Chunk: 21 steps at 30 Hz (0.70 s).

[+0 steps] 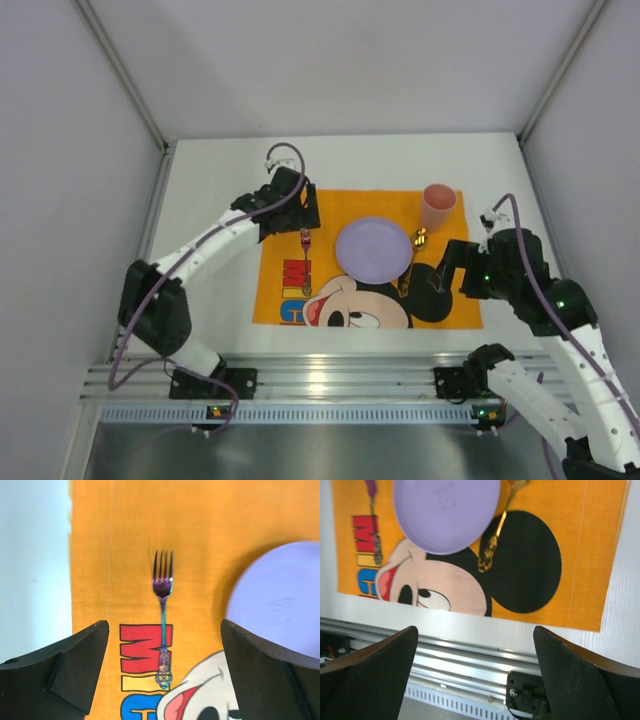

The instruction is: Set the dinner table for one person

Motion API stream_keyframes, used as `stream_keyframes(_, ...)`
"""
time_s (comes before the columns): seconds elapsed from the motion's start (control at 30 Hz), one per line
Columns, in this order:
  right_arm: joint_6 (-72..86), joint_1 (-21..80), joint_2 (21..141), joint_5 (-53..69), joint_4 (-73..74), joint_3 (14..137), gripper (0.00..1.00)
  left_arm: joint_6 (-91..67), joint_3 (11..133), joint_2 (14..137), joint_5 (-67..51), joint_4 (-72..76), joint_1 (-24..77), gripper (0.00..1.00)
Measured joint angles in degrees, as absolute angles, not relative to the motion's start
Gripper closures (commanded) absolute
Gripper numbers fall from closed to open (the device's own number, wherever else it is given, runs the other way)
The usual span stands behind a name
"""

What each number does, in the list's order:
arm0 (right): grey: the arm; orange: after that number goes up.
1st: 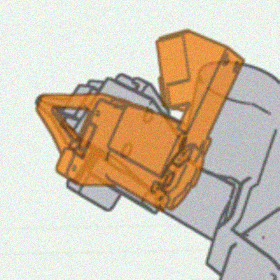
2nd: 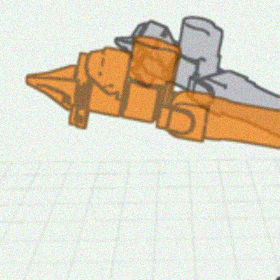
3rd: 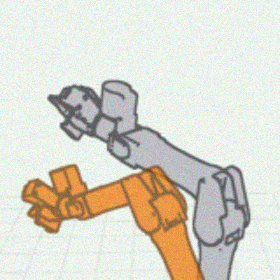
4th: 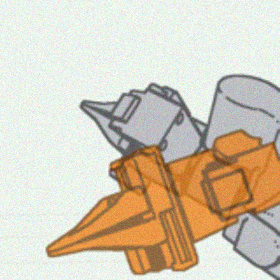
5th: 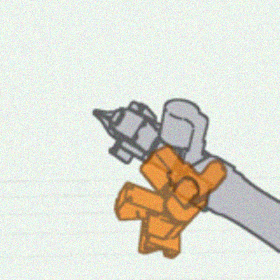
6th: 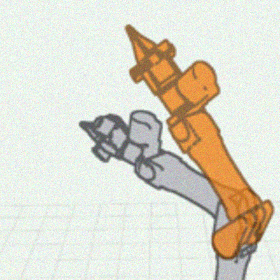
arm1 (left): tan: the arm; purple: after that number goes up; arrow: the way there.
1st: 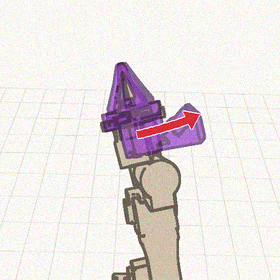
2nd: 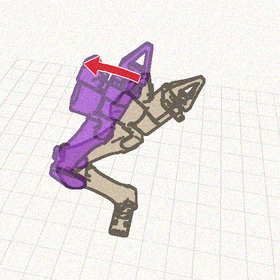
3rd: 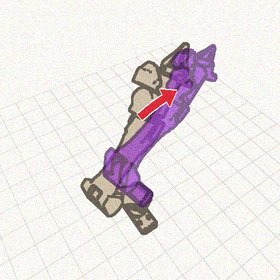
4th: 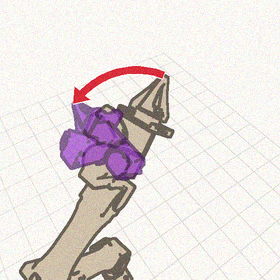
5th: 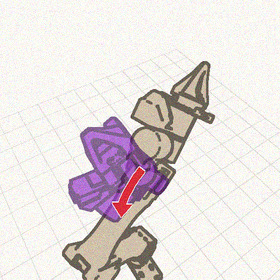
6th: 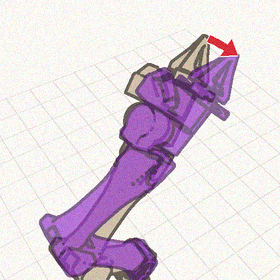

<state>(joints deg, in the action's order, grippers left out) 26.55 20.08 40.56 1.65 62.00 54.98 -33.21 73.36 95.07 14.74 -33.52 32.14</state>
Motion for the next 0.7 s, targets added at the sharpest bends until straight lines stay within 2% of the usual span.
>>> stream_keyframes(0.13, 27.2, 20.1, 33.1, 3.6, 59.2, 55.6, 0.0, -31.3, 68.4, 79.3, 18.7, -24.8, 33.7, 0.01)
stream_keyframes(0.2, 28.2, 20.1, 28.6, 4.7, 57.7, 54.8, 0.0, -33.2, 58.0, 67.1, 23.2, -13.9, 34.3, 0.01)
stream_keyframes(0.3, 30.1, 20.1, 24.9, 6.2, 56.5, 53.2, 0.0, -36.7, 44.8, 55.7, 26.4, -6.4, 31.7, 0.14)
stream_keyframes(0.4, 31.2, 20.1, 25.0, 7.4, 56.6, 52.0, 0.0, -38.3, 41.7, 56.2, 26.4, -8.8, 27.9, 0.16)
stream_keyframes(0.53, 32.5, 20.1, 24.8, 9.8, 56.4, 50.6, 0.0, -38.9, 41.8, 58.6, 25.1, -14.2, 28.0, 0.14)
stream_keyframes(0.7, 34.2, 20.1, 21.3, 11.8, 55.3, 48.3, 0.0, -38.8, 41.0, 53.6, 26.9, -18.0, 28.1, 0.12)
